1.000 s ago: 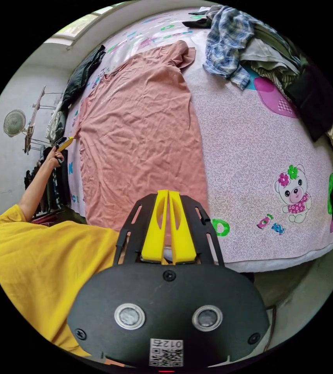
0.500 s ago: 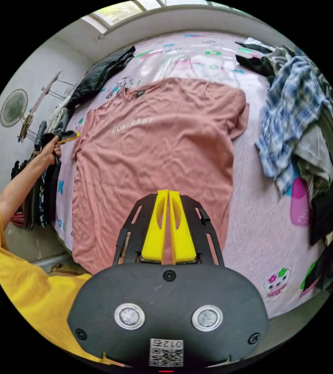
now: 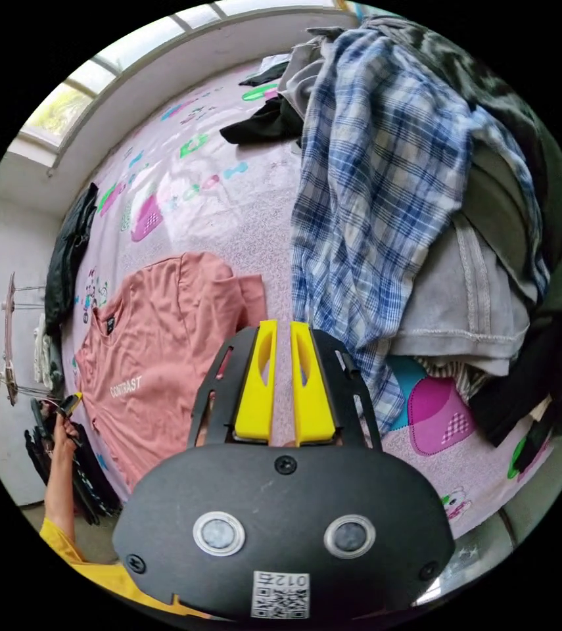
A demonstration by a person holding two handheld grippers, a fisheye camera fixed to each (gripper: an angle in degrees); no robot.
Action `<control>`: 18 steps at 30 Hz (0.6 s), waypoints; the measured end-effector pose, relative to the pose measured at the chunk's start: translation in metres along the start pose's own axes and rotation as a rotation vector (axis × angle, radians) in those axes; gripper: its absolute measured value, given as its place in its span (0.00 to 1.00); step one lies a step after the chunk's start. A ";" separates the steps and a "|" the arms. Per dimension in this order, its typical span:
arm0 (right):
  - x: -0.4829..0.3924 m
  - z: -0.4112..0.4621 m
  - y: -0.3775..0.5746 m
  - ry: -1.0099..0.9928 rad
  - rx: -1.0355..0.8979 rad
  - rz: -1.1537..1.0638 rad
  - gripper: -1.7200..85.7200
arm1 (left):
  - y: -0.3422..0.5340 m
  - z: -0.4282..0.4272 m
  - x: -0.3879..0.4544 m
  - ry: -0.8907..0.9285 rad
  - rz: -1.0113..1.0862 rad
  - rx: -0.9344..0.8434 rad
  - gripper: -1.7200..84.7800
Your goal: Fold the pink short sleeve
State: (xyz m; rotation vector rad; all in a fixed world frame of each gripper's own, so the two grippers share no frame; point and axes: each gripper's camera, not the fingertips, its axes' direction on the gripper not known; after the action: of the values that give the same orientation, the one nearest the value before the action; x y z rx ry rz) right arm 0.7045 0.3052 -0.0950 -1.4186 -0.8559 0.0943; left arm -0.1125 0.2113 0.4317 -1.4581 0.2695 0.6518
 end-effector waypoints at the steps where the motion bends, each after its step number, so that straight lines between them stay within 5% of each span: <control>1: -0.009 0.000 -0.006 0.038 -0.004 -0.044 0.05 | -0.001 0.000 0.002 -0.004 0.000 -0.002 0.02; 11: -0.097 0.009 -0.036 0.272 -0.063 -0.513 0.05 | -0.011 -0.009 0.018 0.000 -0.006 -0.003 0.02; 18: -0.117 -0.006 -0.038 0.308 -0.096 -0.546 0.03 | -0.013 -0.012 0.022 0.005 -0.036 0.010 0.02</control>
State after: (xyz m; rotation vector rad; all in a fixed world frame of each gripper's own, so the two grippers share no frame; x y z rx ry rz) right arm 0.6088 0.2299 -0.1154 -1.2020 -0.9661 -0.5724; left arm -0.0844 0.2050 0.4290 -1.4519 0.2493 0.6176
